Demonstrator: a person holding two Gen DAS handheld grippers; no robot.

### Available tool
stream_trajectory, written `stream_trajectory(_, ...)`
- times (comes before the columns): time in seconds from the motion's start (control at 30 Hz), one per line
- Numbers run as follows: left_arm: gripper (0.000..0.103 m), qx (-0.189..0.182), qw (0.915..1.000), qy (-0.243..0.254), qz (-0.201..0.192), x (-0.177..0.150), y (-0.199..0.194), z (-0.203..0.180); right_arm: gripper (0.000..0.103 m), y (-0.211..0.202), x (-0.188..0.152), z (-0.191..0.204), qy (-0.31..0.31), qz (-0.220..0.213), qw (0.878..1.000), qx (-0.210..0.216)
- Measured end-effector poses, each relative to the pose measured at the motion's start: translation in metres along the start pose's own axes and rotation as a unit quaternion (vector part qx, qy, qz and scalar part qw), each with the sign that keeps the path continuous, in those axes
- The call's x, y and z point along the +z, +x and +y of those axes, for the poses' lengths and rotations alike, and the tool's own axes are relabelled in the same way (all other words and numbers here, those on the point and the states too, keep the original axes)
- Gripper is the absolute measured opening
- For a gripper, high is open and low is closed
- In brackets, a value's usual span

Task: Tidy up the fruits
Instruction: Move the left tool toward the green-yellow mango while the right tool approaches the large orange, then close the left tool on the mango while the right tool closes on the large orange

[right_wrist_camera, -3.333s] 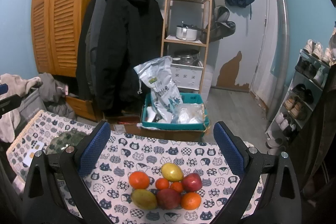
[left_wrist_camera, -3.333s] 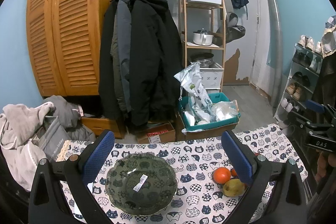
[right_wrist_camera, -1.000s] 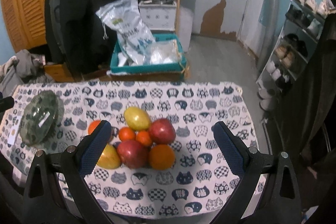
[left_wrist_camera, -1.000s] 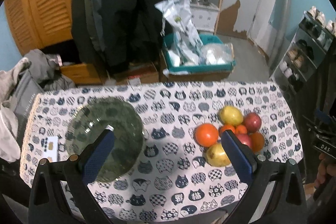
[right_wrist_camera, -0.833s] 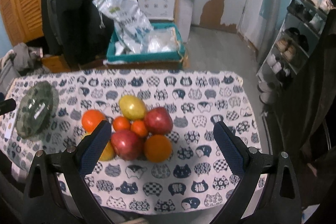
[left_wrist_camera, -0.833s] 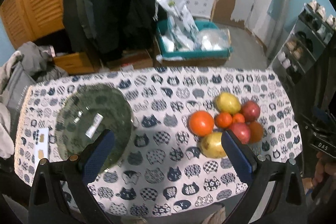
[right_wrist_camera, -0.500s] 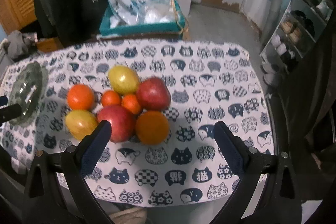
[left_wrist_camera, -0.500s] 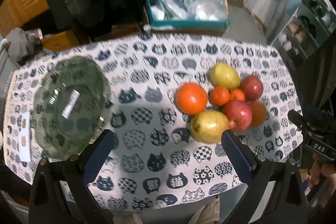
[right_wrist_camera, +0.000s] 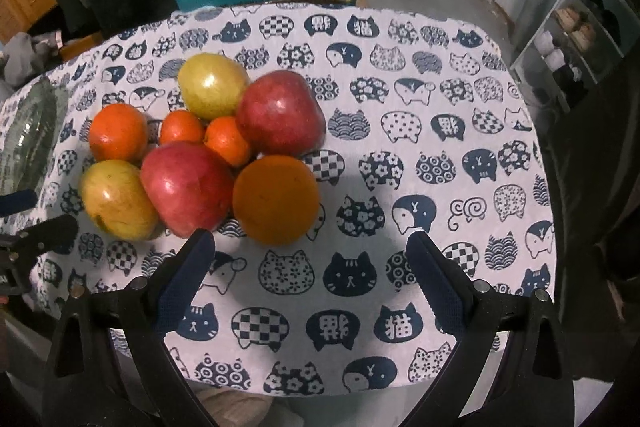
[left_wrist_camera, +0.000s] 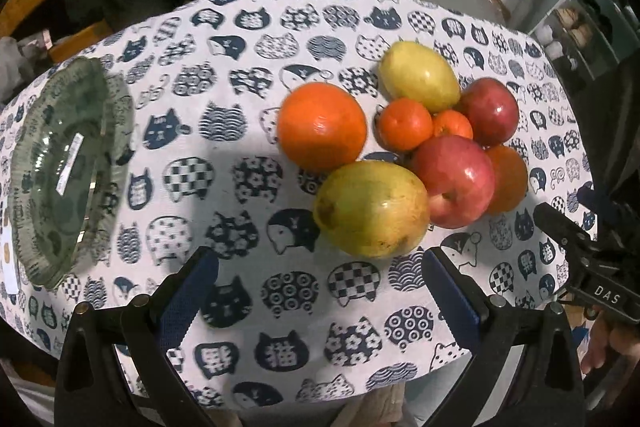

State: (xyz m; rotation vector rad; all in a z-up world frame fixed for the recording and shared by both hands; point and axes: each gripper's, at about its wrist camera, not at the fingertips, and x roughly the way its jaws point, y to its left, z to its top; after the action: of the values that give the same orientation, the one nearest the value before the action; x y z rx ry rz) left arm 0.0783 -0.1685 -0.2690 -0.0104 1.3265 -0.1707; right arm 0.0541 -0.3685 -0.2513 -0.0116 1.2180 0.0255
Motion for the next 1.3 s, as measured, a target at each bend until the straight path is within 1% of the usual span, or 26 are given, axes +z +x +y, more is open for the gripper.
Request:
stream_trajectory(0.27, 0.102, 0.025, 0.9993, 0.024, 0.017, 0.004, 0.028, -0.018, 0.096, 0.010, 0.001, -0.009, 0.004, 0.008, 1.000, 0.010)
stream_trajectory(0.47, 0.102, 0.019, 0.9989, 0.040, 0.016, 0.011, 0.038, -0.029, 0.096, 0.019, 0.005, -0.009, 0.000, 0.012, 1.000, 0.024)
stream_trajectory(0.57, 0.095, 0.006, 0.9987, 0.046, 0.020, 0.012, 0.043, -0.033, 0.097, 0.023, 0.008, -0.006, -0.006, 0.013, 0.999, 0.029)
stream_trajectory(0.63, 0.088, -0.007, 0.9985, 0.047, 0.025, 0.013, 0.048, -0.034, 0.096, 0.028, 0.010, -0.004, -0.012, 0.016, 0.999, 0.033)
stream_trajectory(0.73, 0.085, -0.019, 0.9984, 0.046, 0.027, 0.014, 0.052, -0.036, 0.096, 0.038, 0.014, -0.003, -0.020, 0.022, 0.999, 0.032)
stream_trajectory(0.8, 0.085, -0.023, 0.9983, 0.046, 0.027, 0.014, 0.053, -0.035, 0.090, 0.046, 0.017, -0.004, -0.023, 0.029, 0.999, 0.037)
stream_trajectory(0.93, 0.084, -0.029, 0.9982, 0.046, 0.026, 0.016, 0.058, -0.039, 0.090, 0.058, 0.021, -0.006, -0.015, 0.042, 0.997, 0.064)
stream_trajectory(0.97, 0.084, -0.030, 0.9981, 0.047, 0.026, 0.014, 0.056, -0.039, 0.088, 0.061, 0.023, -0.005, -0.016, 0.046, 0.997, 0.068)
stream_trajectory(1.03, 0.083, -0.039, 0.9980, 0.042, 0.026, 0.013, 0.056, -0.038, 0.088, 0.063, 0.025, -0.005, -0.015, 0.045, 0.996, 0.072)
stream_trajectory(1.07, 0.083, -0.042, 0.9980, 0.040, 0.026, 0.012, 0.057, -0.039, 0.084, 0.064, 0.025, -0.006, -0.013, 0.046, 0.996, 0.080)
stream_trajectory(1.1, 0.083, -0.042, 0.9979, 0.039, 0.027, 0.012, 0.054, -0.035, 0.075, 0.064, 0.026, -0.007, -0.010, 0.048, 0.994, 0.093)
stream_trajectory(1.17, 0.083, -0.041, 0.9978, 0.041, 0.030, 0.009, 0.050, -0.027, 0.062, 0.062, 0.026, -0.007, 0.000, 0.048, 0.991, 0.125)
stream_trajectory(1.23, 0.083, -0.036, 0.9981, 0.039, 0.032, 0.005, 0.047, -0.018, 0.062, 0.060, 0.025, -0.005, -0.008, 0.049, 0.993, 0.108)
stream_trajectory(1.3, 0.083, -0.034, 0.9981, 0.036, 0.036, 0.002, 0.044, -0.009, 0.062, 0.059, 0.024, -0.002, -0.014, 0.049, 0.993, 0.103)
